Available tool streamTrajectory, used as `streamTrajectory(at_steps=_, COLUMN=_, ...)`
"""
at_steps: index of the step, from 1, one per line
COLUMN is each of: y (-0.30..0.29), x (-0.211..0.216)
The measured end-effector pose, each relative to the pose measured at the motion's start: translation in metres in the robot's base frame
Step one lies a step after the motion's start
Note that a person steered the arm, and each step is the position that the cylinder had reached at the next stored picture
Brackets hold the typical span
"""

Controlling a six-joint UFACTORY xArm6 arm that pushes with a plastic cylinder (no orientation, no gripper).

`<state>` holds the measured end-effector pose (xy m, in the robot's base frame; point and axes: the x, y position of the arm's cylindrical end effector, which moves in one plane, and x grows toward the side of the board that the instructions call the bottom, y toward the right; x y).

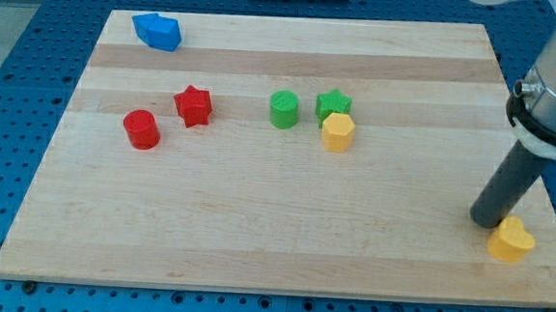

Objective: Push the hexagon above the heart

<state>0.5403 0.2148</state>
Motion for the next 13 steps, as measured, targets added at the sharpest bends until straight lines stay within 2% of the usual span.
streamTrajectory(at_steps=1, y=-0.006, x=-0.004)
streamTrajectory(at_steps=4, y=-0.187, x=-0.045)
streamTrajectory(at_steps=5, y=-0.240, x=-0.072)
streamTrajectory(at_steps=6, y=-0.245, x=-0.113)
streamTrajectory(at_steps=7, y=-0.243, x=-0.137)
streamTrajectory(at_steps=9, y=-0.211, x=-0.138)
streamTrajectory(at_steps=11, y=-0.189, x=-0.114)
streamTrajectory(at_steps=13, y=-0.154, x=-0.117)
